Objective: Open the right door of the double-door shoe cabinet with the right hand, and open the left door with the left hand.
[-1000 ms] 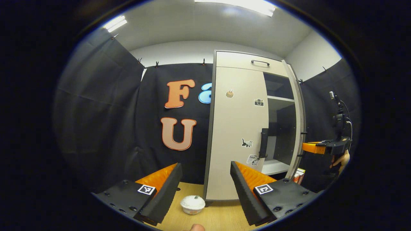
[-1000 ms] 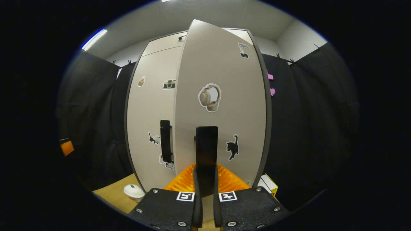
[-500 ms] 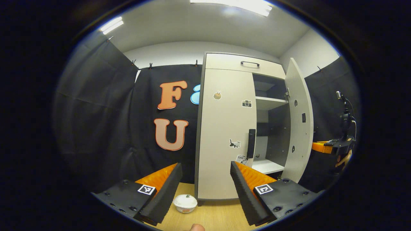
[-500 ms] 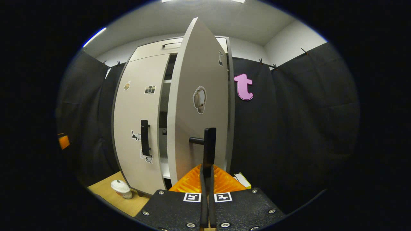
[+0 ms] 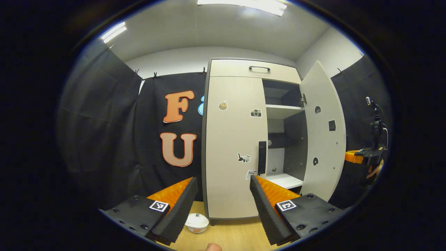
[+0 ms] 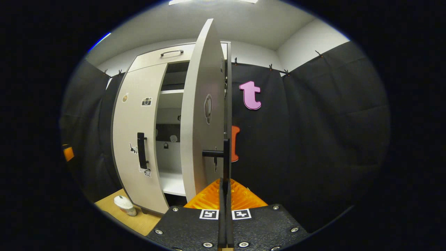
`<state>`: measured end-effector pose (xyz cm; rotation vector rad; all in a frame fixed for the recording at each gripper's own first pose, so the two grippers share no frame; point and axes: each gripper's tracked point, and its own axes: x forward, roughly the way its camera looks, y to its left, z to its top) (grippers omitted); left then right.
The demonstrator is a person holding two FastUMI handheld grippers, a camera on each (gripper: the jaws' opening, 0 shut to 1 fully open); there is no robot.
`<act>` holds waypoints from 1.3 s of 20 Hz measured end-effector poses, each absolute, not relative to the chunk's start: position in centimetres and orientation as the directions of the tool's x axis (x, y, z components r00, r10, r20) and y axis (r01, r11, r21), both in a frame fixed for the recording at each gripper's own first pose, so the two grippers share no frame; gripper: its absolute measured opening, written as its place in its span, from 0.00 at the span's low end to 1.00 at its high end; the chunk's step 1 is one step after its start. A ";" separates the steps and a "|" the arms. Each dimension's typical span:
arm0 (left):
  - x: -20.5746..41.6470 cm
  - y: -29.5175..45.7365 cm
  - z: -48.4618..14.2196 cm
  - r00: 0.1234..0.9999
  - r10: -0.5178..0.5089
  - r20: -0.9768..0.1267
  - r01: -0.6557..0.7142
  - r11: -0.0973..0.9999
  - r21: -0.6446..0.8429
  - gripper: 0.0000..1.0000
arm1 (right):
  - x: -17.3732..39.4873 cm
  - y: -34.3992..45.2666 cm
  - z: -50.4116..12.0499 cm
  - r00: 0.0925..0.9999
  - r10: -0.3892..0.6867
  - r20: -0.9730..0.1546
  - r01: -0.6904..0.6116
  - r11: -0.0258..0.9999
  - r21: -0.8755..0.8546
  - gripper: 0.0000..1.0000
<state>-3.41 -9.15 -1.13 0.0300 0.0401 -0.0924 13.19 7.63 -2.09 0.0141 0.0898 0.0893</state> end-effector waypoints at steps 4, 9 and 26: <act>-2.3 -11.7 -1.8 0.990 -0.131 -0.050 0.131 0.991 -0.004 0.96 | 13.1 6.6 -2.1 0.994 0.078 -0.079 -0.077 0.997 0.024 0.04; 0.0 -14.4 -3.5 0.985 -0.156 -0.076 0.155 0.988 -0.011 0.96 | 12.4 4.5 -0.9 1.000 0.023 -0.017 -0.023 1.000 -0.019 0.00; 12.7 -22.4 -7.3 0.970 -0.219 -0.102 0.219 0.976 -0.019 0.97 | 11.9 1.4 -0.8 0.997 -0.070 0.025 0.070 0.998 0.004 0.92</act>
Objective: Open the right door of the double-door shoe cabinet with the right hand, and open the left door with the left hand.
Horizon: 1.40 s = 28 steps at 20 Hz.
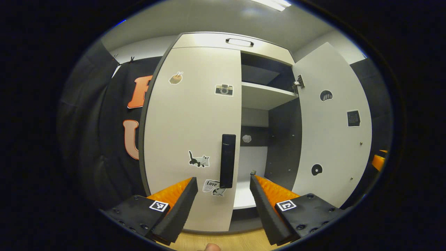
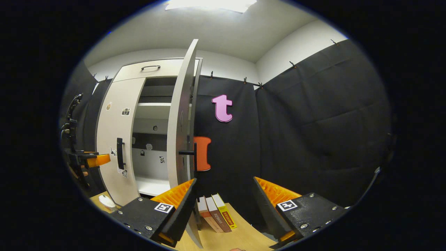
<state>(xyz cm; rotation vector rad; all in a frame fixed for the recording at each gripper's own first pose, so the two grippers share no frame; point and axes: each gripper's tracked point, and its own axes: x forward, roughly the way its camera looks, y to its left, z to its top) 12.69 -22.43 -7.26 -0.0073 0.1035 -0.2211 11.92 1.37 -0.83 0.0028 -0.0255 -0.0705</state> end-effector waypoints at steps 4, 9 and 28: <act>15.8 -23.3 -8.3 0.976 -0.197 -0.092 0.199 0.980 0.005 0.96 | 12.2 0.7 -1.2 0.996 -0.084 0.028 0.085 0.996 -0.010 0.92; 19.1 -23.8 -9.0 0.981 -0.180 -0.072 0.181 0.984 0.004 0.96 | 12.3 0.2 -1.7 0.996 -0.088 0.021 0.088 0.996 0.001 0.92; 22.2 -24.9 -11.3 0.968 -0.206 -0.145 0.205 0.979 -0.023 0.41 | 12.0 0.3 -2.0 0.996 -0.091 0.022 0.091 0.996 0.027 0.92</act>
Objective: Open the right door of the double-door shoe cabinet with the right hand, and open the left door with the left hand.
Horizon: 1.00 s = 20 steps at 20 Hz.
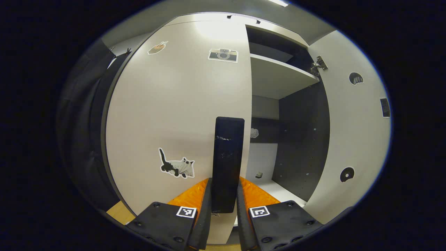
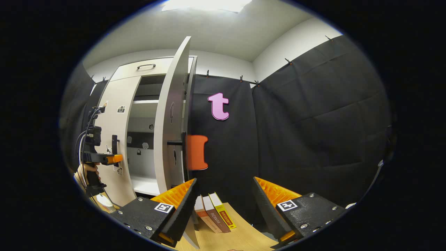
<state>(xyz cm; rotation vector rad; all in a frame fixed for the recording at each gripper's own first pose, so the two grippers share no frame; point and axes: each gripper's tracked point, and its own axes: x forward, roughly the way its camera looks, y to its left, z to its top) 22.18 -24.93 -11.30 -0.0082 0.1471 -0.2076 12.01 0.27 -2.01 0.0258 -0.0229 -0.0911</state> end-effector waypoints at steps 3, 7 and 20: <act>21.9 -24.6 -11.4 0.968 -0.199 -0.153 0.199 0.980 -0.015 0.27 | 11.8 0.6 -2.0 0.996 -0.085 0.019 0.084 0.996 0.030 0.92; 20.9 -24.5 -11.6 0.958 -0.243 -0.153 0.241 0.970 -0.034 0.14 | 11.7 1.3 -2.0 0.997 -0.074 0.016 0.074 0.996 0.042 0.92; 18.5 -22.2 -11.3 0.939 -0.322 -0.119 0.321 0.947 -0.025 0.13 | 10.6 5.5 -0.4 0.999 0.018 0.039 -0.020 0.998 0.053 0.92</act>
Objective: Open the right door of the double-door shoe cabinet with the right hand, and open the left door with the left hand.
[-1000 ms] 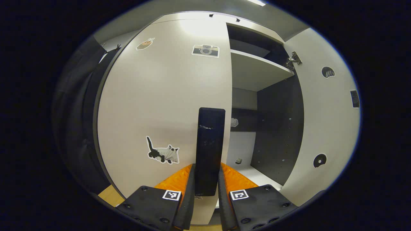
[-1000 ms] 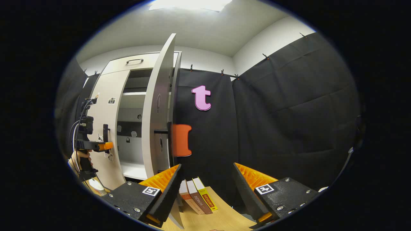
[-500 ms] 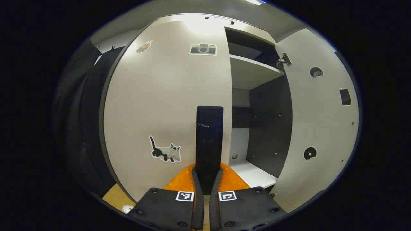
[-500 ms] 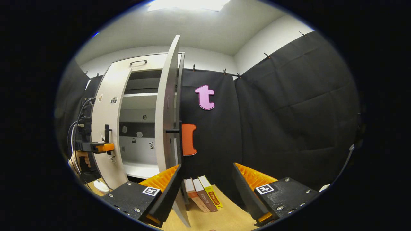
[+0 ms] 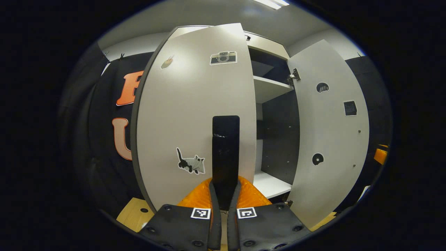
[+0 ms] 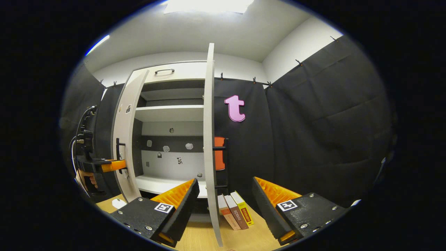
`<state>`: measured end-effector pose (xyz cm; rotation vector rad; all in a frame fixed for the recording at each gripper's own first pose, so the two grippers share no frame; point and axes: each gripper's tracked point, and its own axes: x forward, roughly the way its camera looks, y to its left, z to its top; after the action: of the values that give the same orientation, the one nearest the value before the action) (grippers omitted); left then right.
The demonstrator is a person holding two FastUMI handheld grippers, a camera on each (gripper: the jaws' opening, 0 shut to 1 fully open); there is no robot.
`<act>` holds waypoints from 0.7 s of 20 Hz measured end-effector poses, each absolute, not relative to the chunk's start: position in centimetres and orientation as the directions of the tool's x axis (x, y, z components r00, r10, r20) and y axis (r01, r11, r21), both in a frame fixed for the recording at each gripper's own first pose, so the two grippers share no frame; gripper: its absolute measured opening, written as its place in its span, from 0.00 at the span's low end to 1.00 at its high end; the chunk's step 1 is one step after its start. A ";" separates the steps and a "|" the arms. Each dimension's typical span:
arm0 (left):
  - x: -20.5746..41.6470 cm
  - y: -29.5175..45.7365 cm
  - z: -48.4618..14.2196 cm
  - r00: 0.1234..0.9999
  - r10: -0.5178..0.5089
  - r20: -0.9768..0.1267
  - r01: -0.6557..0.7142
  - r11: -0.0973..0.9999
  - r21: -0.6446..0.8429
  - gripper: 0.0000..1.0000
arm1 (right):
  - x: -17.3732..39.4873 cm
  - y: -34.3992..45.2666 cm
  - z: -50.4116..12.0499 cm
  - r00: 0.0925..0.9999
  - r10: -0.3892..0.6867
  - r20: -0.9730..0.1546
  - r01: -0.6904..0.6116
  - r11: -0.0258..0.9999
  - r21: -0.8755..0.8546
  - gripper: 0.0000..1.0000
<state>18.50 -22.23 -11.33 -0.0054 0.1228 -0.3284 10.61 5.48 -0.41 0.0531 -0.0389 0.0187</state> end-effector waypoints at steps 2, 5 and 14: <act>17.9 -21.8 -11.3 0.935 -0.333 -0.122 0.332 0.943 -0.030 0.13 | 10.4 6.1 -0.3 0.998 0.032 0.049 -0.035 0.997 0.072 0.92; 17.2 -21.1 -11.3 0.936 -0.334 -0.115 0.331 0.943 -0.041 0.13 | 10.2 6.9 -0.4 0.998 0.052 0.046 -0.055 0.995 0.082 0.92; 16.5 -19.4 -11.0 0.951 -0.293 -0.101 0.291 0.956 -0.029 0.13 | 9.9 8.5 -0.6 0.996 0.082 0.037 -0.084 0.993 0.080 0.92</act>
<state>16.51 -19.42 -10.99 -0.0142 0.1047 -0.2971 9.85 8.50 -0.58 0.0812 -0.0340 0.0832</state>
